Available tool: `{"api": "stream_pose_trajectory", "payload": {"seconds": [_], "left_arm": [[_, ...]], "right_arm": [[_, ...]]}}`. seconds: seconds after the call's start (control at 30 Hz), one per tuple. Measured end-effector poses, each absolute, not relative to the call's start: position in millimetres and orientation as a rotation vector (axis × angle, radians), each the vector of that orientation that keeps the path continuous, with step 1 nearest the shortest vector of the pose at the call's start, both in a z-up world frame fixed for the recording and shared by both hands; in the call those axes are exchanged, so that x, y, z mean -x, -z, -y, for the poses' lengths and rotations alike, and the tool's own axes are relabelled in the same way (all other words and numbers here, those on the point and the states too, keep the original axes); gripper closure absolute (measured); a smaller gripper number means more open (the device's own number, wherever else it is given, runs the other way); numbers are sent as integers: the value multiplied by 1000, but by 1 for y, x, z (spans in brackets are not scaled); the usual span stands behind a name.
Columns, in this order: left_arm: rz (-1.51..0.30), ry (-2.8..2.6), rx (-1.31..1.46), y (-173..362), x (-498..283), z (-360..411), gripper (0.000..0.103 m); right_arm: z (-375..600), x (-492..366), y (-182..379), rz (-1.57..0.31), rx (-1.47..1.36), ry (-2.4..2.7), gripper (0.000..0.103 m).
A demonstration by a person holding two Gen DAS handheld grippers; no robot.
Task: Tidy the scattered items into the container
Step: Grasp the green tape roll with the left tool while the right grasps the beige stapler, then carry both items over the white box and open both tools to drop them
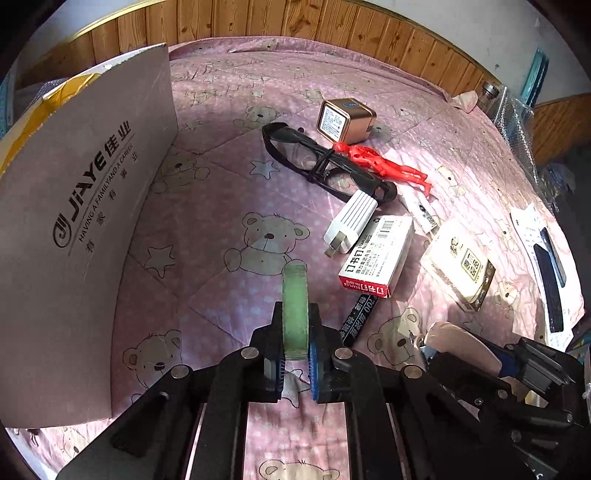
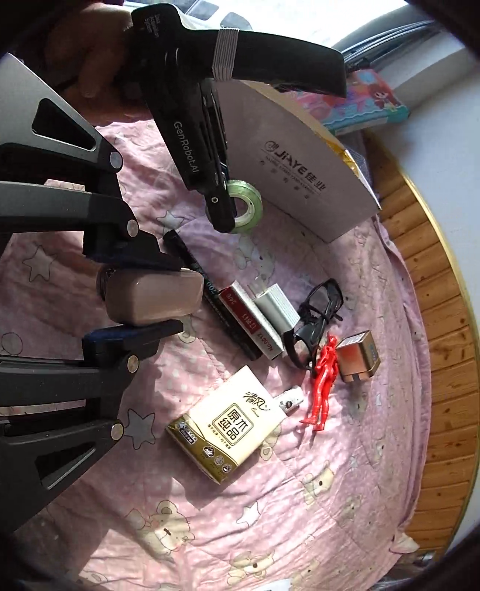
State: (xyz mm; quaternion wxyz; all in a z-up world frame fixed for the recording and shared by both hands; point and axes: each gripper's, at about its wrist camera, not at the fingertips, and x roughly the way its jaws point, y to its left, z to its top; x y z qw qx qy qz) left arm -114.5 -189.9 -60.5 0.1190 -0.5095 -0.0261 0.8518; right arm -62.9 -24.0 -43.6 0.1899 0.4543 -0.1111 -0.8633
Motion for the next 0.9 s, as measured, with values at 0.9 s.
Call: {"api": "stream_pose_trajectory", "payload": {"seconds": [0.9], "left_arm": [[232,-2895,1306,-62,92,334,93]], "right_arm": [[195,113,-88,25,-952,2212,75]]}}
